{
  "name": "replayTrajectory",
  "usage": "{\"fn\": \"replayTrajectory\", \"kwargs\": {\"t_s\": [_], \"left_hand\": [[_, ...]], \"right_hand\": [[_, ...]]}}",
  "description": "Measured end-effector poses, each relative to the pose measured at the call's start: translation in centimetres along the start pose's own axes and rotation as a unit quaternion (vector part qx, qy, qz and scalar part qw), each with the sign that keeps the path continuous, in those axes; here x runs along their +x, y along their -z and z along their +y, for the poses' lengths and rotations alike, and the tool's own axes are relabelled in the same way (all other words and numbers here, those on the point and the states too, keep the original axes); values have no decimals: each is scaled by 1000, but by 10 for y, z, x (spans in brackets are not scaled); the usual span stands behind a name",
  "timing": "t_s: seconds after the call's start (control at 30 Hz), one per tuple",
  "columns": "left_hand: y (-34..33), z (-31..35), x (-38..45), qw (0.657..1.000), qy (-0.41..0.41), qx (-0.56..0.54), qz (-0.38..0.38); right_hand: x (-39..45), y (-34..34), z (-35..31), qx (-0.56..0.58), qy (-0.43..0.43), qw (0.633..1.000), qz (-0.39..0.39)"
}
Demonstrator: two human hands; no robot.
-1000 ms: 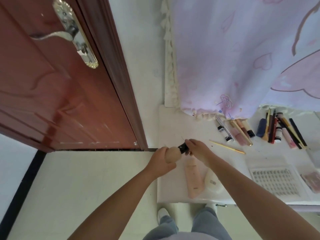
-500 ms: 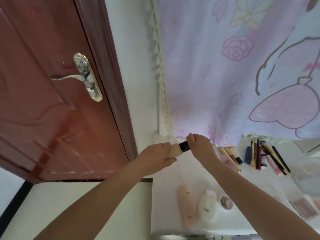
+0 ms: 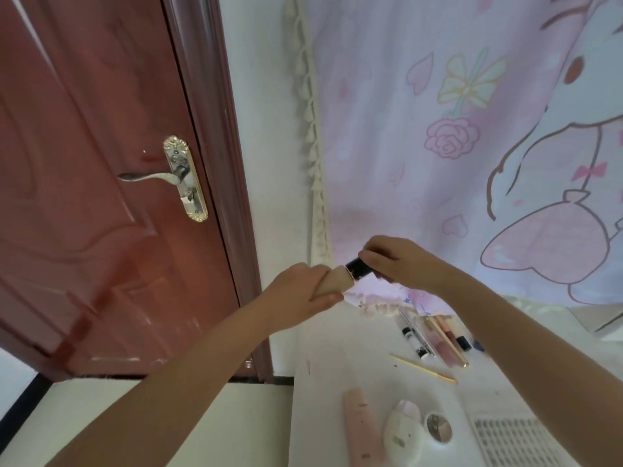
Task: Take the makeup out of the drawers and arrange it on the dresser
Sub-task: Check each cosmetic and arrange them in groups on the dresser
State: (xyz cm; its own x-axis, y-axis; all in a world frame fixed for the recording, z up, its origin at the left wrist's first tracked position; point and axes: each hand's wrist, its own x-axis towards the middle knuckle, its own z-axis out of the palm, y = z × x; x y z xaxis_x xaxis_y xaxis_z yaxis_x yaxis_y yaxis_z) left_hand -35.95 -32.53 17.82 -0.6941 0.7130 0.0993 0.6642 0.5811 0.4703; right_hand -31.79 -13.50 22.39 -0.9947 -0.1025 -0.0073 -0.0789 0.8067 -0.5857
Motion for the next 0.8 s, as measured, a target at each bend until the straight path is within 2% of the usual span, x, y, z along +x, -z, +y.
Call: {"fn": "replayTrajectory", "kwargs": {"t_s": [0.1, 0.2, 0.27, 0.33, 0.47, 0.57, 0.63, 0.7, 0.8], "left_hand": [[13, -3, 3, 999, 29, -31, -24], [17, -6, 3, 998, 31, 19, -47], [17, -7, 2, 998, 26, 40, -52], [16, -8, 1, 997, 21, 57, -52], [15, -14, -4, 996, 29, 64, -48], [15, -14, -5, 996, 30, 64, -47], [14, -13, -4, 995, 25, 78, -55], [12, -14, -5, 994, 22, 85, -58], [8, -17, -8, 992, 17, 116, -35]], "right_hand": [[-2, 9, 2, 105, 66, 992, -6], [1, 4, 0, 173, 22, 983, -57], [5, -3, -3, 126, -20, 989, -69], [6, -8, 0, 75, -2, 996, -43], [4, -11, 8, 125, 65, 989, -48], [10, -16, 5, 159, -2, 986, -47], [14, -18, 2, 89, -15, 995, -38], [12, -19, 4, 59, 19, 998, -25], [7, -20, 9, 87, 59, 994, -20]]}}
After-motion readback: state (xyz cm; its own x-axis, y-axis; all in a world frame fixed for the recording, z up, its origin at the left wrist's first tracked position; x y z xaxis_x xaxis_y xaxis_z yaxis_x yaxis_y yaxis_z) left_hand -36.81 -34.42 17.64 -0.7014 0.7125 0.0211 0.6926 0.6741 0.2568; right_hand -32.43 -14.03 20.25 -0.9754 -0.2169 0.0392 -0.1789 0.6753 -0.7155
